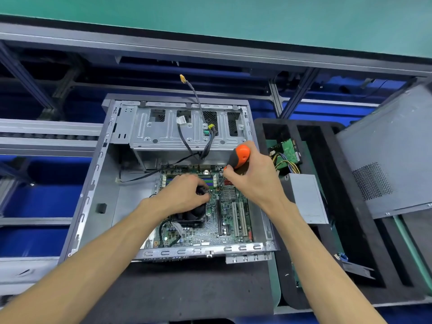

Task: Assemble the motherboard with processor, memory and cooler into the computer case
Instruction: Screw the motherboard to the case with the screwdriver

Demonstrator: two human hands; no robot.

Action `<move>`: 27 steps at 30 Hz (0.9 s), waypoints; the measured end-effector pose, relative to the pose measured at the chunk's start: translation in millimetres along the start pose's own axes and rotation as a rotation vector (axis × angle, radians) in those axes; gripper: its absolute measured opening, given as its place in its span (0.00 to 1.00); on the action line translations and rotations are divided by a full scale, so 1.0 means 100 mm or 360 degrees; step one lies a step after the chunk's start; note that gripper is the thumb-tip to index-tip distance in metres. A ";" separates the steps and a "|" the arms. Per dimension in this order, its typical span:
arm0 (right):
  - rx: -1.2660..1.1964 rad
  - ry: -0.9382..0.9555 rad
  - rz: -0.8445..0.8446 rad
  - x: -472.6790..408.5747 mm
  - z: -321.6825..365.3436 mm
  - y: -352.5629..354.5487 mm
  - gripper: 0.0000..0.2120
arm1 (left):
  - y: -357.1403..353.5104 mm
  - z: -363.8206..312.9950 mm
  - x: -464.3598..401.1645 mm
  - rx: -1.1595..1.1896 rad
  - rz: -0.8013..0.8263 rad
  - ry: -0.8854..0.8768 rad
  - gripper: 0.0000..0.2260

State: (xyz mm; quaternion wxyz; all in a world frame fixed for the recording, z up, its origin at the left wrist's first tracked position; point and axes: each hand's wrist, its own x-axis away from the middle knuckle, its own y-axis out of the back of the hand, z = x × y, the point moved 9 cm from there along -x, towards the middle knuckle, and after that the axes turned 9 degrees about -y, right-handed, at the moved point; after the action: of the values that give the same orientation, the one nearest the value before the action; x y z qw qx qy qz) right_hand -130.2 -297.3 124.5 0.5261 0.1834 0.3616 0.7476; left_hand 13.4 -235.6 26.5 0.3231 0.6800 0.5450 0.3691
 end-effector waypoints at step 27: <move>0.0272 0.0004 0.0185 -0.05 0.08 -0.17 0.19 | 0.01 0.00 0.00 0.0017 -0.0051 -0.0014 0.16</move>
State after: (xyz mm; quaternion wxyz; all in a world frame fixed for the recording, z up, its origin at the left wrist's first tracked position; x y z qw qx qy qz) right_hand -112.0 -296.2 118.5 0.4638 0.2472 0.4136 0.7434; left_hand 14.3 -235.4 26.9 0.3278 0.6744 0.5564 0.3580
